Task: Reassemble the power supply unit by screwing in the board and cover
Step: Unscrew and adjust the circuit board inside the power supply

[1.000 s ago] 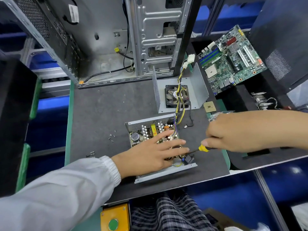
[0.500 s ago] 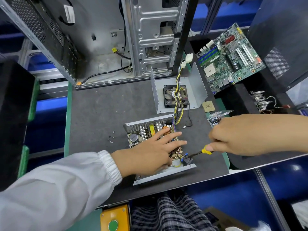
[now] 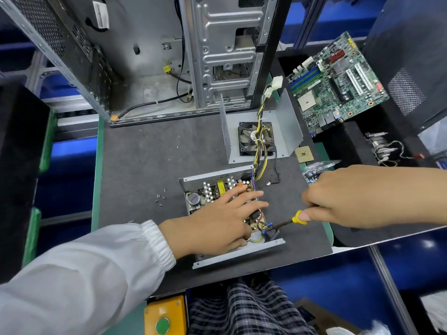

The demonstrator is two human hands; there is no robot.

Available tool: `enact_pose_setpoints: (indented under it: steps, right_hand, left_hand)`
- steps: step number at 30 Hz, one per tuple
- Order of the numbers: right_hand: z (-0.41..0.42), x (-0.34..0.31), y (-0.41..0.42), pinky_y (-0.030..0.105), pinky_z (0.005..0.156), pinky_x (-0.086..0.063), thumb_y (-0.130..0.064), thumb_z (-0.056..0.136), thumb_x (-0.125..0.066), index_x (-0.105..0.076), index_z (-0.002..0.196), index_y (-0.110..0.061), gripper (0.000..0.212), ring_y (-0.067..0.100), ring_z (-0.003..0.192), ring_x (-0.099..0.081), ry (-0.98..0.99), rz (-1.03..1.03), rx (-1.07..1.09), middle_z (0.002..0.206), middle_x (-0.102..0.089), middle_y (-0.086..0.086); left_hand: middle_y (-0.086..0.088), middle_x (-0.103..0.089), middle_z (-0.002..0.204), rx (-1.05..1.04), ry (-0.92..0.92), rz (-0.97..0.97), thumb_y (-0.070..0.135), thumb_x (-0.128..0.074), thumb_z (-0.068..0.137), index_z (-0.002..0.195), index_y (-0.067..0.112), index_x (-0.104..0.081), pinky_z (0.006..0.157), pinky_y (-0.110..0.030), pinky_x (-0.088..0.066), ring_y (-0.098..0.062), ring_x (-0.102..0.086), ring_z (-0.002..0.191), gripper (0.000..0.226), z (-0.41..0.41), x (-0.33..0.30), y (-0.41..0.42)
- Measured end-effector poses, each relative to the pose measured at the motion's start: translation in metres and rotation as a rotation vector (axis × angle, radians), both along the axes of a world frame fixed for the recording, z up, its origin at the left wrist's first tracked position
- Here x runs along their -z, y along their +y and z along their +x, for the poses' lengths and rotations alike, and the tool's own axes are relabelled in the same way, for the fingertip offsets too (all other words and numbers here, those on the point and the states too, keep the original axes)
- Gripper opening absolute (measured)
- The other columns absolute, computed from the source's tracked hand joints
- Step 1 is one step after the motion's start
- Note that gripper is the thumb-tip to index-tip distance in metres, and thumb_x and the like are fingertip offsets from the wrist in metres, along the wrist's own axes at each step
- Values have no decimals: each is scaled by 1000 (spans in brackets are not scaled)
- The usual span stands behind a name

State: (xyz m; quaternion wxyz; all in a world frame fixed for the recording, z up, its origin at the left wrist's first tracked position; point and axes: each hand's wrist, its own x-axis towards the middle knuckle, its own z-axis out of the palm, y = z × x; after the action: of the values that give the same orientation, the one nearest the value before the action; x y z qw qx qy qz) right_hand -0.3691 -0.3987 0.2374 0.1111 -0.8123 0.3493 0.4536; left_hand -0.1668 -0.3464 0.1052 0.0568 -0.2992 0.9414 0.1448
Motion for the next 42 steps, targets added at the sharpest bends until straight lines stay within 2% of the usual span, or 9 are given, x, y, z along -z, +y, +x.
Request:
enact_pose_setpoints:
  steps: [5, 8, 11, 14, 17, 20, 22, 26, 42]
  right_hand:
    - [3, 1, 0, 28, 54, -32, -58, 96, -25, -28, 67, -24, 45, 7, 56, -33, 14, 3, -12, 70, -34, -7]
    - [6, -2, 2, 24, 50, -28, -59, 96, -23, -25, 66, -24, 46, 8, 56, -32, 10, -2, -42, 70, -31, -7]
    - [10, -3, 7, 27, 52, -30, -60, 95, -24, -32, 74, -23, 44, 17, 64, -40, -42, -24, -82, 69, -30, -7]
    - [18, 1, 12, 29, 63, -33, -57, 96, -26, -41, 89, -25, 37, 25, 81, -52, -120, -37, -145, 70, -31, -4]
    - [22, 10, 17, 29, 57, -29, -53, 98, -29, -49, 103, -22, 37, 27, 86, -58, -226, -110, -210, 84, -51, -1]
    - [24, 18, 20, 30, 55, -28, -50, 98, -31, -49, 110, -23, 35, 28, 92, -61, -285, -182, -290, 99, -58, 1]
    - [26, 23, 20, 29, 54, -28, -49, 98, -32, -48, 111, -23, 34, 28, 92, -61, -290, -206, -335, 101, -59, 1]
    - [29, 29, 20, 27, 45, -17, -46, 99, -33, -50, 111, -21, 32, 27, 91, -62, -264, -222, -373, 100, -60, 1]
    - [33, 33, 18, 26, 45, -18, -41, 100, -33, -46, 114, -21, 28, 27, 88, -62, -257, -229, -377, 98, -59, 2]
  left_hand:
    - [-11, -19, 160, 65, -40, -117, 32, -47, 98, 102, 25, -67, 119, -49, 16, -28, -2, 151, 21, 3, 5, 0]
    - [-14, -24, 158, 93, -65, -196, 20, -48, 94, 101, 23, -66, 119, -54, 11, -32, -7, 150, 19, -1, 8, 0]
    - [-13, -17, 161, 90, -50, -194, 18, -46, 96, 109, 25, -65, 118, -54, 15, -31, -1, 151, 24, -3, 9, 0]
    - [-12, -17, 162, 82, 84, -171, 15, -53, 94, 120, 26, -64, 120, -55, 4, -31, -7, 151, 30, 5, 4, 0]
    - [-14, -34, 154, -90, 372, -12, 14, -61, 94, 124, 18, -65, 121, -52, -13, -29, -21, 148, 31, 22, -3, 1]
    - [-11, -40, 150, -288, 468, 54, 17, -64, 95, 127, 15, -63, 116, -51, -24, -27, -27, 145, 33, 37, -1, 8]
    - [-9, -40, 150, -336, 483, 74, 20, -65, 94, 129, 16, -61, 116, -52, -23, -26, -29, 144, 35, 39, 3, 13]
    - [-8, -40, 149, -365, 496, 67, 21, -66, 93, 130, 17, -60, 120, -51, -16, -22, -30, 143, 38, 36, 9, 18]
    - [-8, -43, 147, -362, 519, 58, 16, -67, 92, 127, 19, -61, 119, -49, -17, -22, -32, 141, 36, 37, 11, 16]
